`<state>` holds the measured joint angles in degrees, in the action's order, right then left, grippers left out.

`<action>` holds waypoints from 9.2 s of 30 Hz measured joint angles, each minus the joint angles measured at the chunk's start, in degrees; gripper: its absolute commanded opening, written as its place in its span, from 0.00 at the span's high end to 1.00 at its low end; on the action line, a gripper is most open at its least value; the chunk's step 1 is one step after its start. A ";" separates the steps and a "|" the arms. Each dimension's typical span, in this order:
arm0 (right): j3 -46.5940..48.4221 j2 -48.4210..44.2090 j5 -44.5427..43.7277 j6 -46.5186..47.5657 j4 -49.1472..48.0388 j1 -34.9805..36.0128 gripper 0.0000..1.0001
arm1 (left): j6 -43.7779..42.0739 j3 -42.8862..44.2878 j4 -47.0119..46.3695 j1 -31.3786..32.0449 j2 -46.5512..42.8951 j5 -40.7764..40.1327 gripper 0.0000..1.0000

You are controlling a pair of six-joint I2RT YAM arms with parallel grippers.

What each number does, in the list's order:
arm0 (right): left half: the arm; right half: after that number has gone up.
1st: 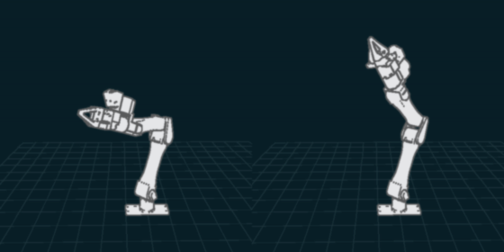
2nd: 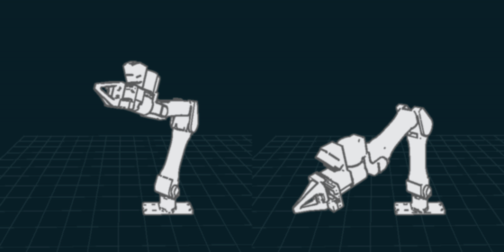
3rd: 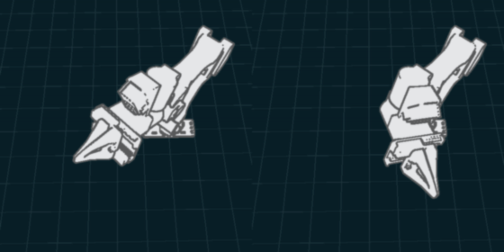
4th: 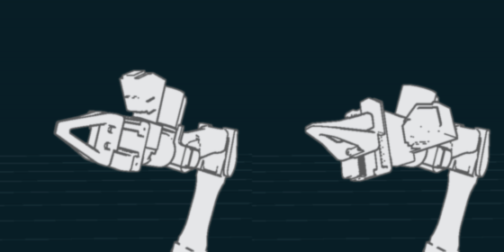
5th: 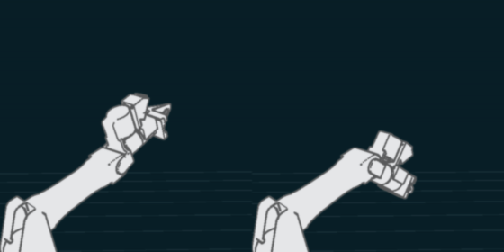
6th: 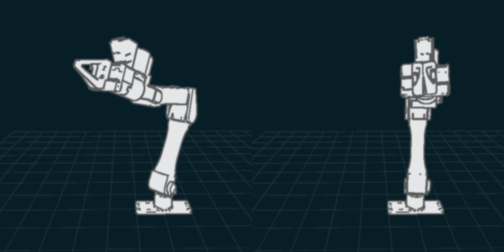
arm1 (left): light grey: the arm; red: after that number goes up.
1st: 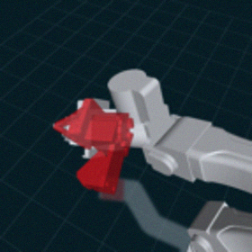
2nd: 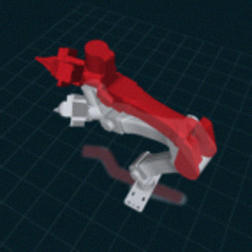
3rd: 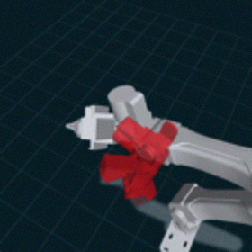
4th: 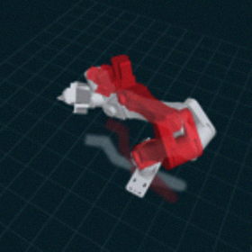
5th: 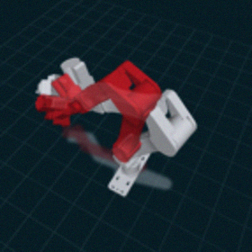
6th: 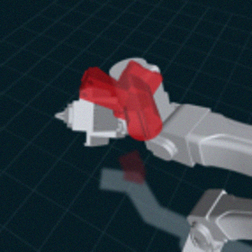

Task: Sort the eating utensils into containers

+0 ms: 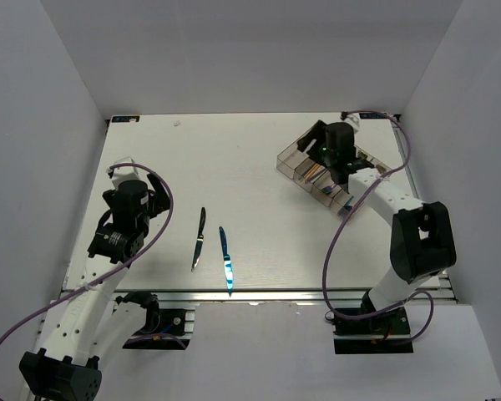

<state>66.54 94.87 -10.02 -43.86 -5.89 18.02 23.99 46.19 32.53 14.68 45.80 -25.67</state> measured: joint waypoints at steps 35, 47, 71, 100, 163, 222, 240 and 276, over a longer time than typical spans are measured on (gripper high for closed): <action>21.18 24.59 -19.52 5.16 33.79 49.90 0.44 | 0.04 0.00 0.02 0.00 -2.45 -0.81 0.02; 25.73 28.72 -19.71 3.67 36.70 50.16 0.64 | 0.04 0.00 0.00 0.00 -3.58 -0.33 0.02; 29.46 30.38 -10.62 2.45 42.23 47.08 0.68 | 0.07 0.00 0.04 0.00 -5.16 -0.26 0.02; 31.36 30.56 -10.03 4.20 47.25 45.29 1.00 | 0.07 0.00 0.02 0.00 -7.34 -0.22 0.02; 44.81 22.18 -2.73 9.01 39.43 -0.26 1.00 | 0.07 0.00 0.00 0.79 -5.86 -0.22 0.02; 5.88 -10.27 10.58 16.76 17.38 1.86 0.11 | 1.46 4.98 1.31 3.74 29.55 14.36 0.02; -12.79 -18.82 24.28 17.31 12.28 3.76 0.11 | -6.03 17.09 7.74 6.08 56.11 22.95 0.14; -16.81 -22.34 28.57 16.83 6.91 5.35 0.11 | -3.39 18.01 6.03 6.36 57.59 20.50 0.62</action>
<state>49.74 72.53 18.55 -27.03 1.02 23.38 20.60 64.20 38.57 21.04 103.39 -5.17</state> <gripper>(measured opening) 0.894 0.394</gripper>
